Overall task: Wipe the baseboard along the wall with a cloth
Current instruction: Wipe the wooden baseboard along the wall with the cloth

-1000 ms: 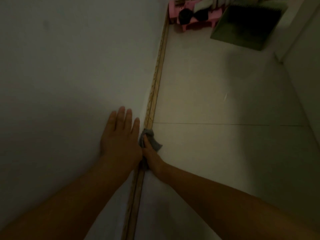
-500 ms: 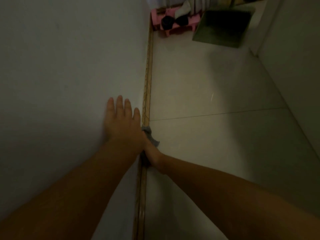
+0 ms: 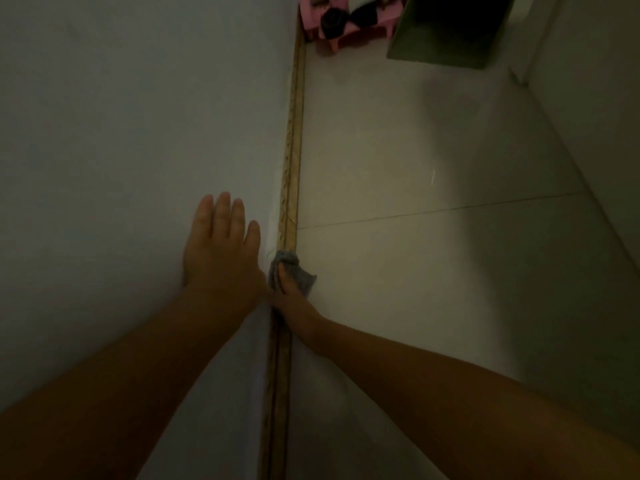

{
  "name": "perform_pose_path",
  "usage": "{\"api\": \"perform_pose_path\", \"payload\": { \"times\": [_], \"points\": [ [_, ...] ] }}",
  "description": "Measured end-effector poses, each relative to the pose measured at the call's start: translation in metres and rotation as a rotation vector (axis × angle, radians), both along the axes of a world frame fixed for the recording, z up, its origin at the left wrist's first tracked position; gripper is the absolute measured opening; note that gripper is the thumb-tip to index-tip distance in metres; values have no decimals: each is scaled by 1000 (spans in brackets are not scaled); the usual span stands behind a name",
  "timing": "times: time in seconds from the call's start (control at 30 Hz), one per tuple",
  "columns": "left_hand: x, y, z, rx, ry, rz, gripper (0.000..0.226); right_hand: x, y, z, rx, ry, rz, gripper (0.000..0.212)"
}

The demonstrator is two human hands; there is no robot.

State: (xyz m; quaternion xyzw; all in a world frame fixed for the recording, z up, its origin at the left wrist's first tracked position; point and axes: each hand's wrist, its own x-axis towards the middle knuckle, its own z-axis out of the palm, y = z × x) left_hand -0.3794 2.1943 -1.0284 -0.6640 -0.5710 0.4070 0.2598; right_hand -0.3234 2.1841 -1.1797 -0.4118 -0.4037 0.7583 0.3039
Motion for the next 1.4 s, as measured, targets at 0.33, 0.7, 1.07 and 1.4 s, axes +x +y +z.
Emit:
{"api": "perform_pose_path", "payload": {
  "times": [0.33,0.7,1.07,1.4],
  "points": [
    [-3,-22,22,15,23,-77,70,-4,-1,-10,9,-54,42,81],
    [-3,-27,34,-2,69,-36,73,0,7,-23,-25,2,76,126],
    [-1,-15,23,-36,2,21,73,12,-27,-33,166,-47,121,104],
    [5,-21,28,-36,-78,46,74,-5,-28,-28,64,-32,51,121]
  ]
}}
